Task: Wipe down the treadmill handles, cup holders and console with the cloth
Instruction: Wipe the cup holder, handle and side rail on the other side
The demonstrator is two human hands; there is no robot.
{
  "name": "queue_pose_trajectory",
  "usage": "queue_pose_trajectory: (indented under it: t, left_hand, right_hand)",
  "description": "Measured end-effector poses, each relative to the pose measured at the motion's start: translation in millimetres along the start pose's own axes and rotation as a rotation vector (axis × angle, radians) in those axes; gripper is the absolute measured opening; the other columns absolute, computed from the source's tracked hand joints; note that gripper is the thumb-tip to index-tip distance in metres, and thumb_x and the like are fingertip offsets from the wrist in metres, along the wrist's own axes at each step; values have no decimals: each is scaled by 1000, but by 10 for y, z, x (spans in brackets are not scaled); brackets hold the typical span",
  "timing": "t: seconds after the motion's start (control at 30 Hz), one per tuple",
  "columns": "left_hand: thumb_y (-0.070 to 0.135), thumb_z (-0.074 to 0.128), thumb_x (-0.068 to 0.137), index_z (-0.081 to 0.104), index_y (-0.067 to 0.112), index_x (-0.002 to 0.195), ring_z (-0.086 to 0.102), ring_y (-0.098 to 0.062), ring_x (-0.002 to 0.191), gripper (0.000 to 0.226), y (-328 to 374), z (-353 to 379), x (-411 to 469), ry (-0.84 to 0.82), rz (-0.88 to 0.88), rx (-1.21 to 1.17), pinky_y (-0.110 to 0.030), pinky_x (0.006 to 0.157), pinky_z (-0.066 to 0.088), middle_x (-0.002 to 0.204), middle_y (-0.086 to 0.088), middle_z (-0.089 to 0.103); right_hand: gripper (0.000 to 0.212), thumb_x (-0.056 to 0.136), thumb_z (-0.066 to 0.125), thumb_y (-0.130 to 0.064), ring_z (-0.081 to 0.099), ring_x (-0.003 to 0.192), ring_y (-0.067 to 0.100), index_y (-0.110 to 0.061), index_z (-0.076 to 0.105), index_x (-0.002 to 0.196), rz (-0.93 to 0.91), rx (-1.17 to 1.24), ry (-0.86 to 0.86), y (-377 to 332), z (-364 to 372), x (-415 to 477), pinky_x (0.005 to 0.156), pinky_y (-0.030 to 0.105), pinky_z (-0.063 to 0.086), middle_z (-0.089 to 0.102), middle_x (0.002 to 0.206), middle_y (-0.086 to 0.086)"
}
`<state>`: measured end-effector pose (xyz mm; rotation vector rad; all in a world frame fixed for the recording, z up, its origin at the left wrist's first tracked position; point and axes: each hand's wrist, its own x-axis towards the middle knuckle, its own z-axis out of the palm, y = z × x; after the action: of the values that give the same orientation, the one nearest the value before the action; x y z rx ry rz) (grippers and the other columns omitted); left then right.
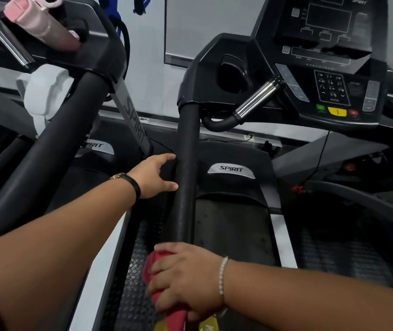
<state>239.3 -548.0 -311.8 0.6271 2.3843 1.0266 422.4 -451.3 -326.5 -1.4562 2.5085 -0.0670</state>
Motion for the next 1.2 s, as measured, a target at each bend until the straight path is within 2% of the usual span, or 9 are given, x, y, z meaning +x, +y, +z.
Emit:
queue_pose_trajectory:
  t: [0.13, 0.27, 0.4, 0.53, 0.7, 0.8, 1.0, 1.13, 1.2]
  left_hand:
    - [28, 77, 76, 26, 36, 145, 40, -17, 131, 85, -43, 9, -28, 53, 12, 56, -39, 106, 40, 149, 4, 31]
    - [35, 75, 76, 30, 36, 143, 42, -16, 130, 81, -157, 75, -38, 97, 14, 50, -39, 105, 40, 148, 5, 36]
    - [41, 77, 73, 32, 31, 143, 45, -21, 128, 84, -232, 101, -36, 115, -43, 26, -40, 105, 40, 147, -3, 38]
    - [37, 72, 79, 32, 29, 144, 43, -20, 129, 76, -225, 95, -25, 102, -11, 63, -38, 106, 39, 148, -2, 35]
    - [14, 56, 89, 38, 25, 141, 44, -17, 127, 56, -127, -8, 31, 137, 76, 191, -29, 107, 35, 145, 1, 38]
    - [8, 51, 88, 45, 22, 138, 43, -15, 128, 52, -57, -26, 33, 145, 119, 260, -23, 106, 32, 142, 3, 44]
    - [9, 47, 90, 52, 22, 132, 51, -15, 118, 44, 35, -25, 19, 162, 120, 251, -22, 100, 37, 135, 2, 50]
    - [24, 50, 94, 64, 21, 116, 60, -14, 98, 26, 205, -16, 14, 170, 102, 122, -25, 89, 45, 108, 0, 67]
    - [36, 47, 95, 66, 18, 108, 62, -17, 96, 29, 312, -32, 23, 154, 93, 44, -30, 88, 47, 99, -1, 69]
  right_hand:
    - [16, 85, 57, -6, 59, 114, 34, -2, 72, 90, -143, 234, 188, 16, 191, -103, 117, 32, 8, 69, 109, 15]
    - [35, 63, 69, 0, 57, 115, 36, 3, 71, 97, -98, 368, 112, 169, -76, -171, 115, 34, 12, 67, 111, 20]
    - [54, 51, 58, -3, 52, 123, 29, -3, 70, 104, 111, 351, 149, 500, -181, -250, 113, 47, 19, 65, 119, 14]
    - [60, 62, 44, -19, 37, 136, 21, -12, 65, 118, 418, 237, 275, 855, -224, -234, 115, 42, 13, 56, 135, 7]
    - [65, 85, 45, -21, 1, 147, 18, -16, 27, 148, 871, 262, 299, 1261, -458, 31, 118, 36, 0, 10, 159, 3]
    - [68, 90, 45, -16, -7, 146, 20, -15, 14, 151, 970, 291, 297, 1311, -478, 73, 118, 31, 0, -3, 160, 4]
    - [68, 78, 47, -13, 1, 146, 17, -12, 34, 145, 707, 352, 307, 896, -238, -149, 114, 20, -3, 17, 157, 4]
    - [57, 83, 48, -12, 13, 146, 22, -6, 43, 139, 751, 346, 289, 1086, -415, -132, 113, 18, 4, 28, 154, 10]
    - [47, 82, 50, -15, 34, 136, 27, -4, 56, 128, 816, 356, 377, 1153, -565, -105, 111, 18, 17, 43, 143, 15]
